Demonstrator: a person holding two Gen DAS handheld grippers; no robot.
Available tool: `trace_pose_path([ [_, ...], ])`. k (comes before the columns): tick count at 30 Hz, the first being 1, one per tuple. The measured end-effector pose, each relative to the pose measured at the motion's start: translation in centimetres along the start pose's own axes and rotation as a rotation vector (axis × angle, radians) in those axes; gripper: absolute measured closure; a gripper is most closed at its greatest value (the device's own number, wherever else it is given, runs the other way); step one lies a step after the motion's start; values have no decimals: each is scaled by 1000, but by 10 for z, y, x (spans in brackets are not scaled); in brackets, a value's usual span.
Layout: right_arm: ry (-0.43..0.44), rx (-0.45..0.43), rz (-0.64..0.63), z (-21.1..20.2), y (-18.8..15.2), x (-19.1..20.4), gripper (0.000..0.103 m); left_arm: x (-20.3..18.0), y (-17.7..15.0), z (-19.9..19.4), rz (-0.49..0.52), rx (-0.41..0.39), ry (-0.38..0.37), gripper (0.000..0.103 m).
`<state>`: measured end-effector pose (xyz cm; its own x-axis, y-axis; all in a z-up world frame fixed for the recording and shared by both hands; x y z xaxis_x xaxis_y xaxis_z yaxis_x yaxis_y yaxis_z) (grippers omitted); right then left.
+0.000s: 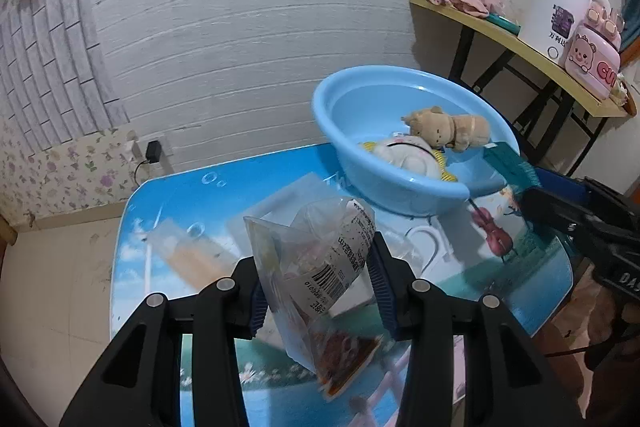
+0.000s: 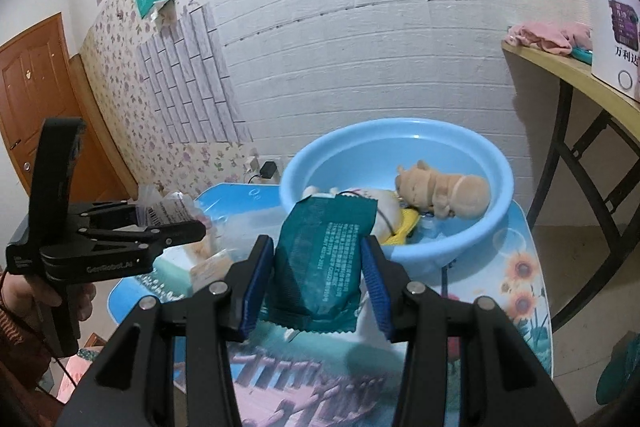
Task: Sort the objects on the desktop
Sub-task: 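Carry the bag and the green packet over the blue basin and release both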
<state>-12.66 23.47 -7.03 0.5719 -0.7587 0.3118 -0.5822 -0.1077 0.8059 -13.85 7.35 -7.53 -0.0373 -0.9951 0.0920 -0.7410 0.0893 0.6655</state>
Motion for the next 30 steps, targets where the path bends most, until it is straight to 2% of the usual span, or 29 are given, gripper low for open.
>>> trace_pose_path([
  [7, -14, 3, 37, 13, 7, -29, 59, -23, 25, 16, 41, 5, -14, 60],
  [30, -60, -25, 65, 41, 33, -98, 59, -90, 74, 73, 136, 11, -61, 59],
])
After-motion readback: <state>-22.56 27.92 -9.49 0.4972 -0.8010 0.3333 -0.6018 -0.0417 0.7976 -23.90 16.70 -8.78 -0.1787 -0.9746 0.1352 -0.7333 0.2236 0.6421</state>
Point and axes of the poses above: each gripper's, at about its wrist camera, not at the fingertips, and z roughly the way its jaws point, x to its left, y to its top, the point moved 10 cm from there along z, roughly the way its jaws point, and after that the axes turned 10 degrees about y, right-handed, at the moved point
